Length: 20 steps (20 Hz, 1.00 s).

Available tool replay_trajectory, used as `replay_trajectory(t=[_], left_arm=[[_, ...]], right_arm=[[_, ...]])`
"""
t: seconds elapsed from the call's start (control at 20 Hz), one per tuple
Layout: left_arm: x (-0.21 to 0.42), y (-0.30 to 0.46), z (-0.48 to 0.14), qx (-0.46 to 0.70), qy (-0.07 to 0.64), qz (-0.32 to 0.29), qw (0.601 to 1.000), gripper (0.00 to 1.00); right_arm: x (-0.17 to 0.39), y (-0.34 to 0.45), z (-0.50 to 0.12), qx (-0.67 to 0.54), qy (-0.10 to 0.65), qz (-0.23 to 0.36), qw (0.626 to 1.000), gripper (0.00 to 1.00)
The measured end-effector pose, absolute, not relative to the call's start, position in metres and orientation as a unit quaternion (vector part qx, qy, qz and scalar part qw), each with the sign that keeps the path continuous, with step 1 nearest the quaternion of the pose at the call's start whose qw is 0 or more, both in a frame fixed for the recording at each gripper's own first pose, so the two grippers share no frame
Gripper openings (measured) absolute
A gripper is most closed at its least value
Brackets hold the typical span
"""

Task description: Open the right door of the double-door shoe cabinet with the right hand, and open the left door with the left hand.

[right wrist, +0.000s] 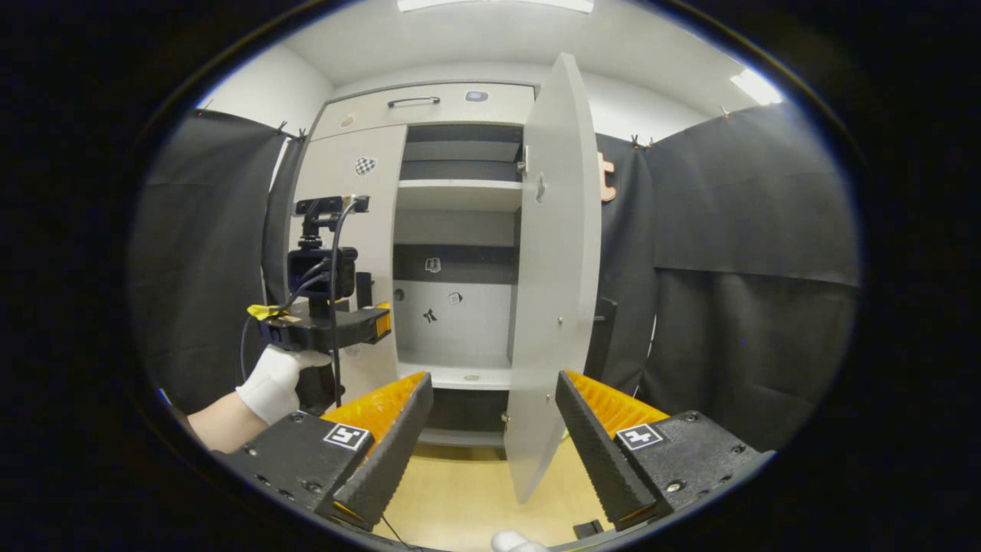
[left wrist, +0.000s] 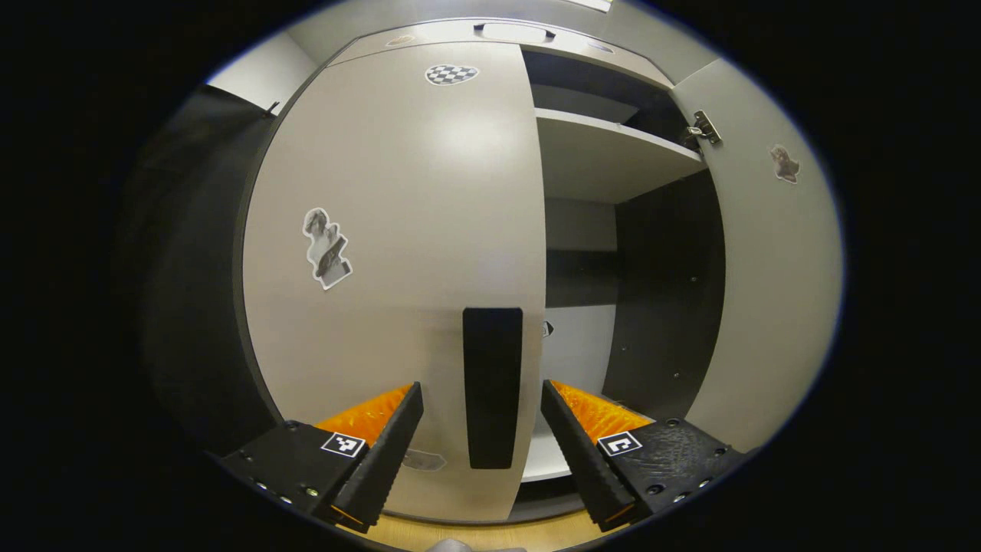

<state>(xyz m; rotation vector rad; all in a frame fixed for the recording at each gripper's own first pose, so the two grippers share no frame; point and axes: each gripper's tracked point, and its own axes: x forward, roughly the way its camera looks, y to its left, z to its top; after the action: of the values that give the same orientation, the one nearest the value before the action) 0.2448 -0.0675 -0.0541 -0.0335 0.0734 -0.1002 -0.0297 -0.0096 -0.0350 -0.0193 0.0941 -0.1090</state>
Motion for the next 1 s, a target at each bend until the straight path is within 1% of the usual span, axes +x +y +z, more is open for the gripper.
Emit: replay_trajectory(t=[0.05,0.1,0.25,0.35,0.4,0.45,0.55,0.6,0.65,0.7,0.75,0.8,0.85,0.9,1.0], left_arm=[[0.248,-0.067,-0.057,-0.018,0.04,-0.049,0.998,0.91],[0.251,-0.067,-0.059,-0.018,0.043,-0.049,0.998,0.84],[0.253,-0.067,-0.062,-0.011,0.043,-0.041,0.998,0.78],[0.254,-0.067,-0.062,-0.01,0.045,-0.042,0.998,0.72],[0.253,-0.07,-0.062,-0.016,0.045,-0.049,0.998,0.51],[0.251,-0.076,-0.063,-0.023,0.048,-0.064,0.997,0.54],[0.249,-0.075,-0.063,-0.018,0.05,-0.061,0.997,0.32],[0.249,-0.075,-0.062,-0.019,0.05,-0.061,0.997,0.29],[0.249,-0.074,-0.063,-0.02,0.052,-0.063,0.996,0.29],[0.247,-0.073,-0.062,-0.02,0.053,-0.064,0.996,0.26],[0.247,-0.074,-0.063,-0.019,0.053,-0.065,0.996,0.25],[0.244,-0.073,-0.062,-0.014,0.049,-0.067,0.996,0.22],[0.242,-0.073,-0.062,-0.015,0.049,-0.069,0.996,0.22],[0.238,-0.072,-0.061,-0.015,0.047,-0.072,0.996,0.18],[0.231,-0.071,-0.06,-0.014,0.047,-0.077,0.996,0.18]], right_arm=[[-0.028,-0.011,-0.034,-0.011,0.047,-0.055,0.997,1.0],[-0.027,-0.011,-0.032,-0.013,0.046,-0.055,0.997,1.0],[-0.022,-0.012,-0.029,-0.017,0.045,-0.053,0.997,1.0],[-0.021,-0.01,-0.029,-0.019,0.045,-0.048,0.998,1.0],[-0.021,-0.009,-0.028,-0.02,0.044,-0.045,0.998,1.0],[-0.021,-0.008,-0.028,-0.022,0.044,-0.044,0.998,1.0],[-0.023,-0.007,-0.028,-0.024,0.043,-0.039,0.998,1.0],[-0.024,-0.006,-0.028,-0.025,0.044,-0.037,0.998,1.0],[-0.026,-0.006,-0.028,-0.027,0.043,-0.037,0.998,1.0],[-0.027,-0.007,-0.028,-0.028,0.043,-0.037,0.998,1.0],[-0.029,-0.008,-0.029,-0.026,0.043,-0.036,0.998,1.0],[-0.031,-0.009,-0.03,-0.024,0.043,-0.036,0.998,1.0],[-0.033,-0.009,-0.031,-0.021,0.045,-0.034,0.998,1.0],[-0.035,-0.009,-0.032,-0.02,0.046,-0.032,0.998,1.0],[-0.037,-0.009,-0.034,-0.018,0.047,-0.029,0.998,1.0]])
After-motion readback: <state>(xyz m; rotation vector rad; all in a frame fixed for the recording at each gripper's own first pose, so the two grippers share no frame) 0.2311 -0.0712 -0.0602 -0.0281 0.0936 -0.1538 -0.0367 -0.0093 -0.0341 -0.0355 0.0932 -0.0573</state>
